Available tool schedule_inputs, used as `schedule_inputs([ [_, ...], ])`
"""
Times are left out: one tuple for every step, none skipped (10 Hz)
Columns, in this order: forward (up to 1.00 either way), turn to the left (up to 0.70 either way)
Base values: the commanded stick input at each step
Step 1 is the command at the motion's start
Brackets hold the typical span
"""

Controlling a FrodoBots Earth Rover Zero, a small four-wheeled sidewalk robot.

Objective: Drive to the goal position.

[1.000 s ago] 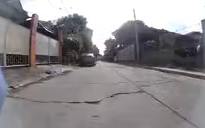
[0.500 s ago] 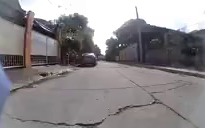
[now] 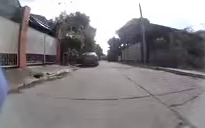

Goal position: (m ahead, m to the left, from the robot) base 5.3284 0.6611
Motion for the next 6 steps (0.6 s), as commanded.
schedule_inputs([
  [1.0, 0.0],
  [1.0, -0.05],
  [1.0, -0.29],
  [1.0, 0.0],
  [1.0, 0.01],
  [1.0, 0.06],
])
